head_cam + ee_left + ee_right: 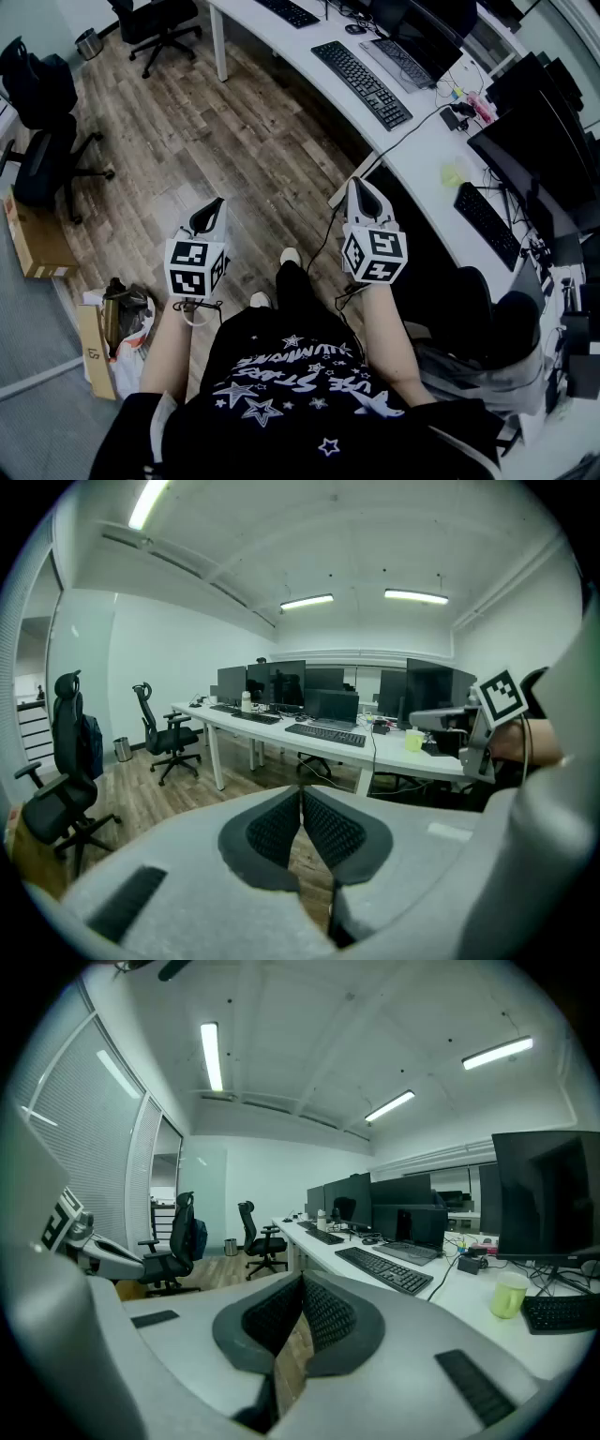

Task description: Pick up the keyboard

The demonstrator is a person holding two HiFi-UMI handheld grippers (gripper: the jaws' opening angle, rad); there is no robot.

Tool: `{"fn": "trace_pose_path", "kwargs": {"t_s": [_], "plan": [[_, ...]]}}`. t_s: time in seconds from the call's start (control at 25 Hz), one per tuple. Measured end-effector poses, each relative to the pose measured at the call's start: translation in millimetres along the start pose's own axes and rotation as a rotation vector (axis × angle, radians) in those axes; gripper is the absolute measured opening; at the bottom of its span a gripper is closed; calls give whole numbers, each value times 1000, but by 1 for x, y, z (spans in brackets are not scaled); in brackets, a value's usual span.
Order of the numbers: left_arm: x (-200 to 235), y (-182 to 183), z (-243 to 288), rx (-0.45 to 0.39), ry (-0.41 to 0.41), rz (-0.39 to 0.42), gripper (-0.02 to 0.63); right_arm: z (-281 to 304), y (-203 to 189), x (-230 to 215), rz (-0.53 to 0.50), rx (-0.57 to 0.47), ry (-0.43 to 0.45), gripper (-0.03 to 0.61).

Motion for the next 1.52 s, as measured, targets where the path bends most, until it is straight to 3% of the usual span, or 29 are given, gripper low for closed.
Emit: {"fn": "trace_pose_path", "kwargs": {"t_s": [0.48, 0.8, 0.92, 1.0, 1.2, 1.32, 1.52], "plan": [[-8, -19, -3, 29, -16, -56, 28, 1, -11, -15, 26, 44, -31, 5], [12, 15, -7, -87, 12, -31, 32, 9, 3, -18, 83, -8, -43, 8], [16, 25, 3, -101, 5, -30, 67, 25, 8, -16, 74, -10, 5, 109], [20, 31, 15, -111, -5, -17, 209, 42, 12, -19, 73, -17, 13, 199], [39, 51, 54, -142, -19, 24, 378, 99, 17, -40, 109, -19, -6, 420], [55, 65, 86, -150, -19, 2, 416, 139, 21, -58, 134, 0, -11, 462], [73, 101, 148, -132, -39, 16, 428, 197, 37, -101, 148, 15, -44, 472]]}}
Point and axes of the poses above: the fingertips, and each gripper's own axes: z forward along the fingers, x to its left, y out of its top, the point moved 1 cm from there along -z, backward along the fingers, and after that the axes turned 7 degrees about z, right-handed, at the moved point
